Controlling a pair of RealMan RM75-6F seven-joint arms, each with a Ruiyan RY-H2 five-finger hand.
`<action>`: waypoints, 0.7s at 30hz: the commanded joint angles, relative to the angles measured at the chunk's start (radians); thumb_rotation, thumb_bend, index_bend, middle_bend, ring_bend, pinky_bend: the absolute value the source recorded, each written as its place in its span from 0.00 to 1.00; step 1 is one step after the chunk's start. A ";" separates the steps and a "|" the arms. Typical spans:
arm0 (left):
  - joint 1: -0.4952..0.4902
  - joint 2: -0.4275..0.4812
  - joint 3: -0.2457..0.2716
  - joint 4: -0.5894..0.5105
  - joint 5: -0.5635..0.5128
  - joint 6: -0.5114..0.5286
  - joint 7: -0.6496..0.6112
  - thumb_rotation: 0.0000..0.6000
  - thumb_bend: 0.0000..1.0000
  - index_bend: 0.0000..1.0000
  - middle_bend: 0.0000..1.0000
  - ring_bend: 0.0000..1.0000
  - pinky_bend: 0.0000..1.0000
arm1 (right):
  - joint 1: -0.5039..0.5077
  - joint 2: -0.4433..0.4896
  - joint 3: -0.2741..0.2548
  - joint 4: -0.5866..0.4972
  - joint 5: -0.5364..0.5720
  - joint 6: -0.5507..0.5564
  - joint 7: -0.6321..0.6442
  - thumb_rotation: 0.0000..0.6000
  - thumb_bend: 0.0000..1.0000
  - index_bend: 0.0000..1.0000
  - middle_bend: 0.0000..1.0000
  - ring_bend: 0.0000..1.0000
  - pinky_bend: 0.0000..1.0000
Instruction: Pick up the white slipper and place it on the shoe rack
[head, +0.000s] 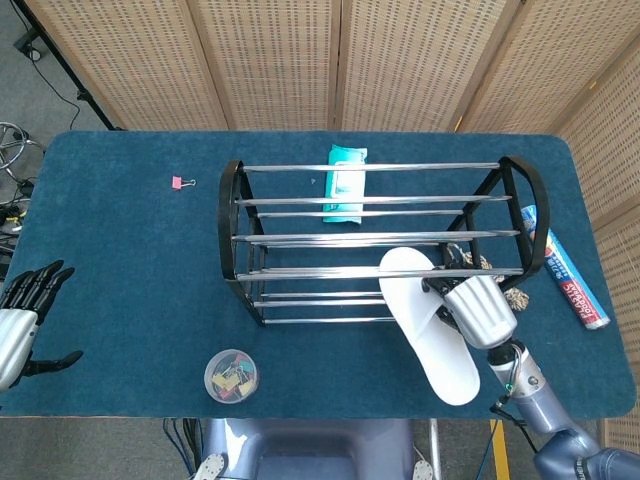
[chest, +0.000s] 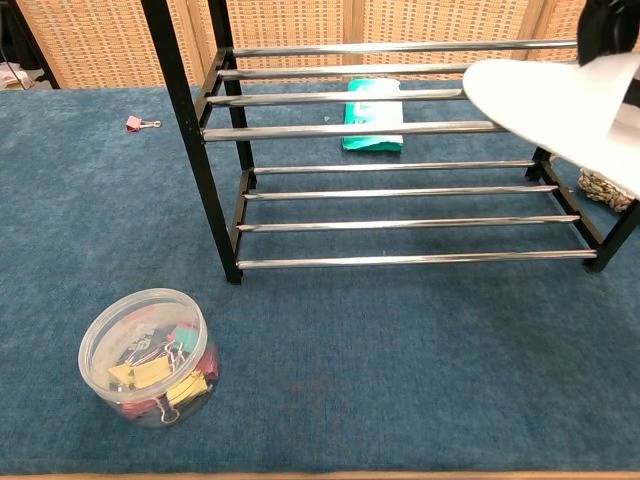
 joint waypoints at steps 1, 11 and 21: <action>0.001 0.002 0.000 0.001 0.002 0.002 -0.004 1.00 0.00 0.00 0.00 0.00 0.00 | 0.007 -0.004 0.027 -0.026 0.030 -0.031 -0.014 1.00 0.64 0.67 0.59 0.55 0.70; 0.001 0.008 -0.001 0.006 0.003 0.002 -0.024 1.00 0.00 0.00 0.00 0.00 0.00 | 0.019 -0.008 0.083 -0.073 0.099 -0.102 -0.055 1.00 0.64 0.67 0.59 0.55 0.70; 0.001 0.012 -0.001 0.008 0.005 0.001 -0.033 1.00 0.00 0.00 0.00 0.00 0.00 | 0.039 -0.037 0.129 -0.106 0.150 -0.153 -0.109 1.00 0.64 0.67 0.59 0.55 0.70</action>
